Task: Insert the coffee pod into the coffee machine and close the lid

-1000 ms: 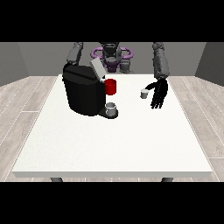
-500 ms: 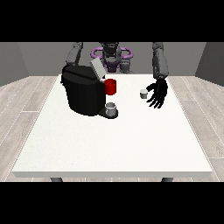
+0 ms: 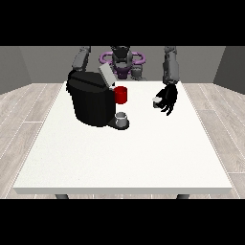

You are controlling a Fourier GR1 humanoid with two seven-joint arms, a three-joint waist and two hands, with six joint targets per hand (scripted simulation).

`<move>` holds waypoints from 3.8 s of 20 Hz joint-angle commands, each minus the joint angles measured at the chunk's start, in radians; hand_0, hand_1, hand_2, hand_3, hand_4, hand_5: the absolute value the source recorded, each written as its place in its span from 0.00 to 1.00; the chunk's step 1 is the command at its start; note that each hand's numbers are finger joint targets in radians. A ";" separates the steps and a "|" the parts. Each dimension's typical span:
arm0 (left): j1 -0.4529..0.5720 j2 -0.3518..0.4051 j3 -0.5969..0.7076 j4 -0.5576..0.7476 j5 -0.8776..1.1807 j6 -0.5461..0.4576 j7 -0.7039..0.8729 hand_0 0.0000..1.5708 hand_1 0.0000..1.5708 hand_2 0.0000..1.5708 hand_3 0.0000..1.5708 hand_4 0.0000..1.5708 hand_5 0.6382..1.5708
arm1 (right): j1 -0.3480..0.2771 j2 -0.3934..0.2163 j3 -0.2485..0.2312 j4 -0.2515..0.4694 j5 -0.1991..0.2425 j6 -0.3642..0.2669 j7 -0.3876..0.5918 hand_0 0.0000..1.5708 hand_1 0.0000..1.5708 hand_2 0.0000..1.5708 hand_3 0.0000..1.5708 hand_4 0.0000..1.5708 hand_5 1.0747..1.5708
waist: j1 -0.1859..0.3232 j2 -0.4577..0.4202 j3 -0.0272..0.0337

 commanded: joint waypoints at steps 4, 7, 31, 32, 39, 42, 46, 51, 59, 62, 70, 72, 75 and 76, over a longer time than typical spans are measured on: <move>-0.011 -0.084 -0.035 0.027 -0.038 0.007 -0.008 0.72 0.72 0.80 0.74 0.27 1.00 | -0.027 -0.044 -0.058 0.075 -0.041 0.031 -0.021 0.00 0.00 0.00 0.00 0.24 1.00 | 0.019 -0.016 -0.0125; -0.002 -0.054 0.003 0.031 0.009 -0.023 -0.117 0.97 0.97 0.96 0.90 0.45 1.00 | 0.070 0.001 -0.010 0.056 -0.001 0.004 -0.064 0.00 0.00 0.00 0.00 0.27 1.00 | 0.012 -0.048 -0.0128; -0.189 -0.180 0.061 -0.079 0.071 -0.207 0.074 0.88 0.88 0.90 0.87 0.38 1.00 | 0.016 -0.081 -0.079 0.270 -0.050 0.065 -0.098 0.00 0.00 0.00 0.00 0.17 1.00 | 0.082 -0.198 -0.0123; -0.151 -0.164 0.065 -0.078 0.073 -0.217 0.058 0.88 0.88 0.90 0.87 0.38 1.00 | 0.085 -0.031 -0.036 0.250 -0.029 0.053 -0.140 0.00 0.00 0.00 0.00 0.19 1.00 | 0.074 -0.224 -0.0124; -0.226 -0.197 0.059 -0.126 0.062 -0.241 0.140 0.85 0.85 0.89 0.88 0.41 1.00 | 0.039 -0.034 -0.025 0.223 -0.008 0.009 -0.098 0.00 0.00 0.00 0.00 0.20 1.00 | 0.049 -0.211 -0.0125; -0.288 -0.211 0.128 -0.125 0.127 -0.245 0.194 0.87 0.87 0.90 0.87 0.42 1.00 | 0.071 -0.052 -0.037 0.243 -0.030 0.063 -0.144 0.00 0.00 0.00 0.00 0.11 1.00 | 0.024 -0.186 -0.0124; -0.364 -0.186 0.131 -0.134 0.125 -0.274 0.217 0.93 0.93 0.92 0.85 0.39 1.00 | -0.010 -0.079 -0.060 0.239 -0.056 0.075 -0.090 0.00 0.00 0.00 0.00 0.12 1.00 | 0.020 -0.158 -0.0124; -0.426 -0.161 0.180 -0.087 0.134 -0.220 0.216 0.86 0.86 0.90 0.86 0.38 1.00 | -0.055 -0.068 -0.056 0.203 -0.062 0.078 -0.141 0.00 0.00 0.00 0.00 0.15 1.00 | -0.031 -0.046 -0.0123; -0.528 -0.100 0.240 -0.027 0.148 -0.180 0.250 0.89 0.89 0.92 0.90 0.39 1.00 | -0.060 -0.103 -0.006 0.175 -0.054 0.185 -0.148 0.00 0.00 0.00 0.00 0.00 1.00 | -0.088 0.011 -0.0122; -0.529 -0.085 0.240 -0.024 0.164 -0.215 0.237 0.96 0.96 0.96 0.91 0.38 1.00 | -0.061 -0.095 -0.016 0.212 -0.062 0.195 -0.185 0.00 0.00 0.00 0.00 0.04 1.00 | -0.053 0.011 -0.0121; -0.574 -0.025 0.268 0.028 0.170 -0.201 0.220 0.93 0.93 0.94 0.85 0.39 1.00 | -0.104 -0.139 -0.043 0.222 -0.090 0.245 -0.174 0.00 0.00 0.00 0.00 0.15 1.00 | -0.100 0.082 -0.0123; -0.616 -0.015 0.231 -0.010 0.148 -0.229 0.212 0.91 0.91 0.93 0.85 0.40 1.00 | -0.153 -0.149 -0.078 0.295 -0.082 0.221 -0.245 0.00 0.00 0.00 0.00 0.13 1.00 | -0.052 0.138 -0.0115; -0.623 -0.023 0.239 0.031 0.145 -0.201 0.223 0.95 0.95 0.96 0.91 0.45 1.00 | -0.167 -0.110 -0.040 0.253 -0.056 0.175 -0.186 0.00 0.00 0.00 0.00 0.17 1.00 | -0.092 0.122 -0.0122; -0.574 -0.009 0.236 0.025 0.153 -0.231 0.177 0.97 0.97 0.97 0.92 0.44 1.00 | -0.131 -0.143 -0.065 0.269 -0.083 0.215 -0.177 0.00 0.00 0.00 0.00 0.16 1.00 | -0.074 0.090 -0.0123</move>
